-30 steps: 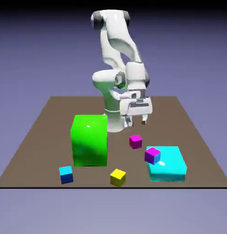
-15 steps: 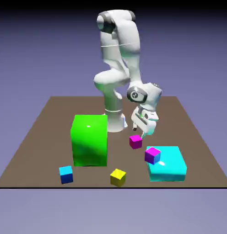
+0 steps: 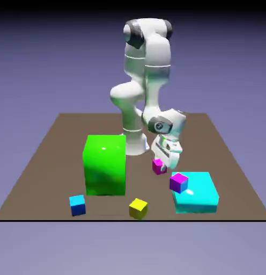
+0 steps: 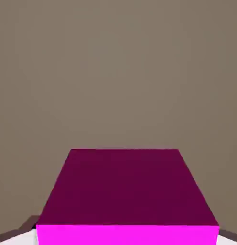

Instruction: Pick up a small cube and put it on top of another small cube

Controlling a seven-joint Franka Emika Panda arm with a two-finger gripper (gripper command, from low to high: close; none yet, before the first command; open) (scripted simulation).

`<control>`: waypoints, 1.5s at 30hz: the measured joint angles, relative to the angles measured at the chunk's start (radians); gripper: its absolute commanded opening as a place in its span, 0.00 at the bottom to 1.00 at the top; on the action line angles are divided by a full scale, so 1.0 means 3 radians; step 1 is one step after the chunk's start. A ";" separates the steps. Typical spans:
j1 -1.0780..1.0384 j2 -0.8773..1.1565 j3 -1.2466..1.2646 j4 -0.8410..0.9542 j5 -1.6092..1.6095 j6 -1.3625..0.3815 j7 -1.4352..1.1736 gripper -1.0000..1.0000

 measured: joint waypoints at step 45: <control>0.0733 -0.0319 -0.0981 0.1740 0.1999 -0.1082 -0.4122 1.00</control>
